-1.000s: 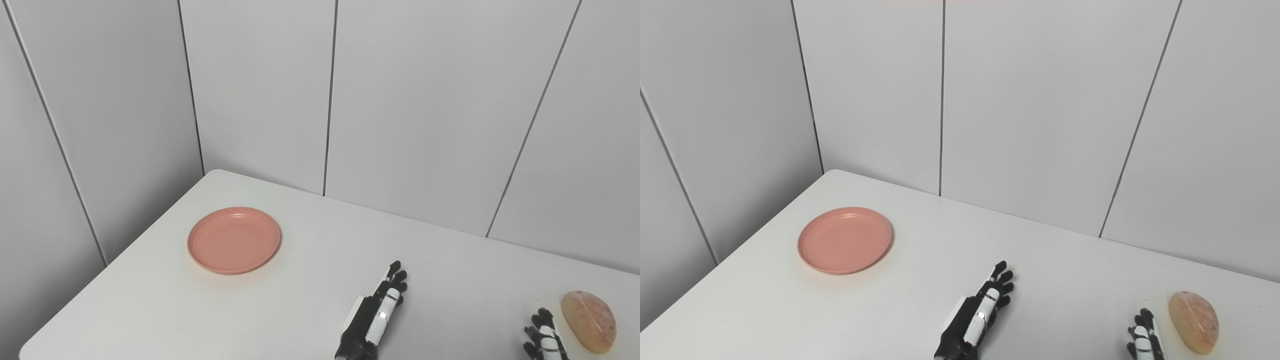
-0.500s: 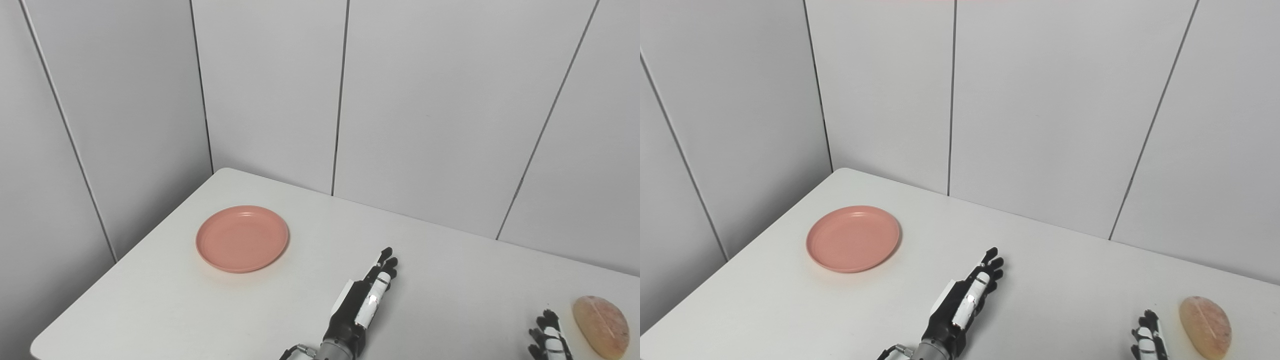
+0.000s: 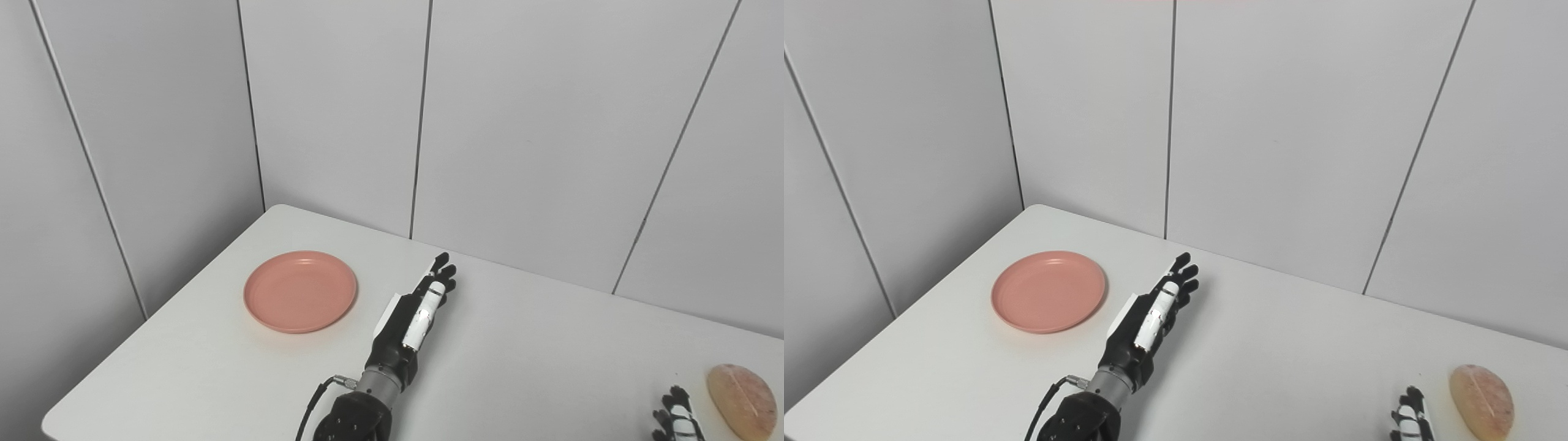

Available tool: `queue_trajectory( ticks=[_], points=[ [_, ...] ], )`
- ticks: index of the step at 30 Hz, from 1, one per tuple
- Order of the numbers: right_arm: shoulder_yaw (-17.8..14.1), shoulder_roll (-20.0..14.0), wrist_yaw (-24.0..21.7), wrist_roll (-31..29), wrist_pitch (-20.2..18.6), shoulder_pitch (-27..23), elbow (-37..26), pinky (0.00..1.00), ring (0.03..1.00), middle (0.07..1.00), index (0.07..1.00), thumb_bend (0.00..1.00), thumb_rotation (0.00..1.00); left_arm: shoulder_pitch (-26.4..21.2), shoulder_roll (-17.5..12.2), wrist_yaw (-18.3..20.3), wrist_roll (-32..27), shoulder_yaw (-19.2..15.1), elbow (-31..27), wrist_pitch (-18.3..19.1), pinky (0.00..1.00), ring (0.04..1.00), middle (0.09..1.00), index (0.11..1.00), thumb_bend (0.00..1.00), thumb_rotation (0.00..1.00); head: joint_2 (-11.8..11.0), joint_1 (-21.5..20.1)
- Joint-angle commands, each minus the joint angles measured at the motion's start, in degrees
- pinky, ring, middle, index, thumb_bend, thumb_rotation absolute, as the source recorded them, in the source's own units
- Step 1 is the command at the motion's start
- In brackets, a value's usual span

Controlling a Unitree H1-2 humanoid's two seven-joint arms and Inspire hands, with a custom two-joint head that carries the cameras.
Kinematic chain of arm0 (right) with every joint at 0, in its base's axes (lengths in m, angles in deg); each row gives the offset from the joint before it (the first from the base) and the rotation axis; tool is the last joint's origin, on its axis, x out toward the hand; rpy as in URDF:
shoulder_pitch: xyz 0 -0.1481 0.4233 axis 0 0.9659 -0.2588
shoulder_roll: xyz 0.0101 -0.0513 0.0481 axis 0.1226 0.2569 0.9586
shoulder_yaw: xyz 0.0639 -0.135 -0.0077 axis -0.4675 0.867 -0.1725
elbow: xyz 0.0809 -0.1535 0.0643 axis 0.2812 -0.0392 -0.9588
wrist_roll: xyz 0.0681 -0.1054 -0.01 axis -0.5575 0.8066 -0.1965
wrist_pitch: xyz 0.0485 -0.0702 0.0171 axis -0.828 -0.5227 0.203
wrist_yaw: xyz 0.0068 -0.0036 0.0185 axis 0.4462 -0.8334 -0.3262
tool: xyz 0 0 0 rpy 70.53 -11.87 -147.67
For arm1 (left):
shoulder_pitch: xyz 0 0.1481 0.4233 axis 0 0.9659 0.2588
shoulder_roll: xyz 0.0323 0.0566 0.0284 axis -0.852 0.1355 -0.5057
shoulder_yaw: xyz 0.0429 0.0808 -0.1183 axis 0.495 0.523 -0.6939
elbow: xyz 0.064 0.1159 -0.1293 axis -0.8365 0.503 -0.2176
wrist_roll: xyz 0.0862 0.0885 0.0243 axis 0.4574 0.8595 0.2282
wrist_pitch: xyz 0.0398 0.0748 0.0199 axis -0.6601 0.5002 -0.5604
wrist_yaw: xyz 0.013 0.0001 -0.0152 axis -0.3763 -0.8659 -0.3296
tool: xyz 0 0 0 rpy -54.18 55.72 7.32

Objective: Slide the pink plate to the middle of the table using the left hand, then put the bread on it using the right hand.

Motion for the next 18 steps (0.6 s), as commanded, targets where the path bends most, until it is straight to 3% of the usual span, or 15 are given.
queue_trajectory(
  ticks=[1, 5, 18],
  points=[
    [-0.15, -0.04, 0.05, -0.12, -0.07, -0.87, -2.46, 1.0, 1.0, 1.0, 1.0, 0.13, 1.0, -3.29, -1.18, 0.29, -1.23, -0.87, -2.54, -0.16, 0.99, 0.965, 0.976, 0.968, 0.43, 1.0, 0.16, 0.02],
    [-0.11, -0.12, -0.09, -0.17, -0.04, -0.89, -2.46, 1.0, 1.0, 1.0, 1.0, 0.12, 1.0, -4.59, -1.82, -0.92, -1.97, -2.72, -3.37, 0.91, 0.96, 0.939, 0.95, 0.94, 0.42, 1.0, 0.18, 0.04],
    [-0.31, -0.65, -0.67, -0.65, 0.35, -1.22, -1.89, 1.0, 1.0, 1.0, 1.0, 0.12, 1.0, -8.85, -8.57, -2.64, -2.02, -8.08, -2.01, -1.01, 0.94, 0.933, 0.945, 0.926, 0.39, 1.0, 0.3, 0.94]
  ],
)
